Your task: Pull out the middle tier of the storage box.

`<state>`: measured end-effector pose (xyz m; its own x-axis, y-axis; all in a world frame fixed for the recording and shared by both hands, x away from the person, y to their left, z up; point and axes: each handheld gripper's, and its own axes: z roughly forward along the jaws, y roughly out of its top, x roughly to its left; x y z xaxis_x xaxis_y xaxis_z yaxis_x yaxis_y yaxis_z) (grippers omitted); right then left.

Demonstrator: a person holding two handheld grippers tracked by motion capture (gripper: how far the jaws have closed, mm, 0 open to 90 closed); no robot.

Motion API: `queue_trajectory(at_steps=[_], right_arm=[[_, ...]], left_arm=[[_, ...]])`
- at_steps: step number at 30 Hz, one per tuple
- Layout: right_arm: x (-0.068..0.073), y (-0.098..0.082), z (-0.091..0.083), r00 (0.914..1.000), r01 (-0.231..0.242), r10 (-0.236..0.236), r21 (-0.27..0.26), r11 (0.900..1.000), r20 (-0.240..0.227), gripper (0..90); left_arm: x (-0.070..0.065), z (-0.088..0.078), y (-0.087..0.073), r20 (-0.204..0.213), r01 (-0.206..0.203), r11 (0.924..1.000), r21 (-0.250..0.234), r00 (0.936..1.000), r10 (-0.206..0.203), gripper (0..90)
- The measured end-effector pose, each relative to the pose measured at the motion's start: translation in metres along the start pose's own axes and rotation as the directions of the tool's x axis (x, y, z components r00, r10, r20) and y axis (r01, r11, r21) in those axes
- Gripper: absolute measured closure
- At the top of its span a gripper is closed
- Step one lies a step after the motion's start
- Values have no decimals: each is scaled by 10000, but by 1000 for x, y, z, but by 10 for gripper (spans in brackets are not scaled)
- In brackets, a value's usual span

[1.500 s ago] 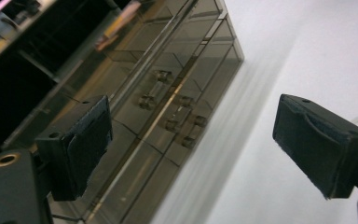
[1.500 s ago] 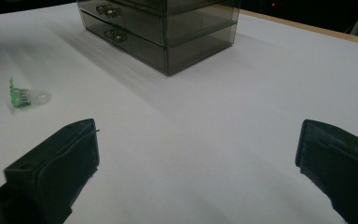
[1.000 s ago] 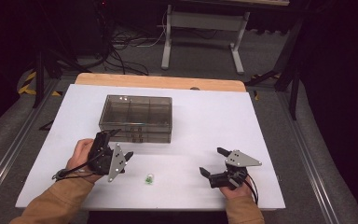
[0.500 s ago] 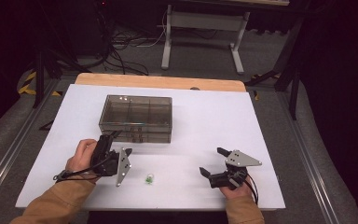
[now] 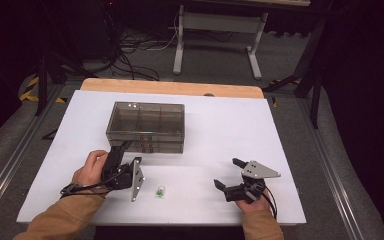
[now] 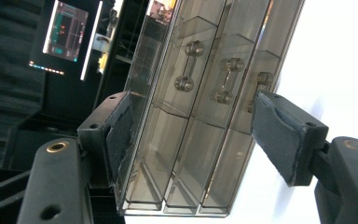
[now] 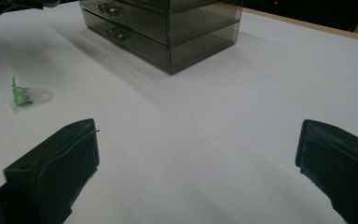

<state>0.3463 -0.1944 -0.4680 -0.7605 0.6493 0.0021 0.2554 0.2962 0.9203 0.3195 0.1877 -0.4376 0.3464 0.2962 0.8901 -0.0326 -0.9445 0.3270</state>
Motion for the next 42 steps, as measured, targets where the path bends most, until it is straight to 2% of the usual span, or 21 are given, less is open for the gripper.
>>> queue_trajectory(at_steps=[5,10,12,17,24,31,33,38,39,42], right_arm=[[0,0,1,10000,-36,36,42,10000,-60,0],[0,0,1,10000,-32,32,36,10000,-58,0],[0,0,1,10000,-29,29,35,10000,-58,0],[0,0,1,10000,-31,31,41,10000,-62,0],[0,0,1,10000,-16,16,36,10000,-23,0],[0,0,1,10000,1,-1,37,10000,-38,0],[0,0,1,10000,4,-4,77,10000,-18,0],[0,0,1,10000,-1,1,60,10000,-33,0],[0,0,1,10000,-2,2,55,10000,-30,0],[0,-1,1,10000,-37,37,89,10000,-30,0]], left_arm=[[-6,3,1,-319,-224,9995,237,9992,231,324],[-11,6,4,-461,-476,9984,316,9977,490,340],[-14,6,4,-415,-591,9975,380,9973,607,382],[-20,9,6,-656,-1000,9933,581,9924,1038,404],[-25,15,7,-850,-1354,9860,972,9860,1437,456],[-29,20,9,-1047,-1383,9854,988,9833,1485,493],[-32,21,10,-1147,-1549,9823,1055,9793,1667,536],[-36,24,12,-1221,-1677,9799,1084,9760,1805,560],[-38,26,12,-1228,-1584,9827,959,9778,1696,569],[-39,28,12,-1221,-1580,9820,1038,9778,1703,599]])
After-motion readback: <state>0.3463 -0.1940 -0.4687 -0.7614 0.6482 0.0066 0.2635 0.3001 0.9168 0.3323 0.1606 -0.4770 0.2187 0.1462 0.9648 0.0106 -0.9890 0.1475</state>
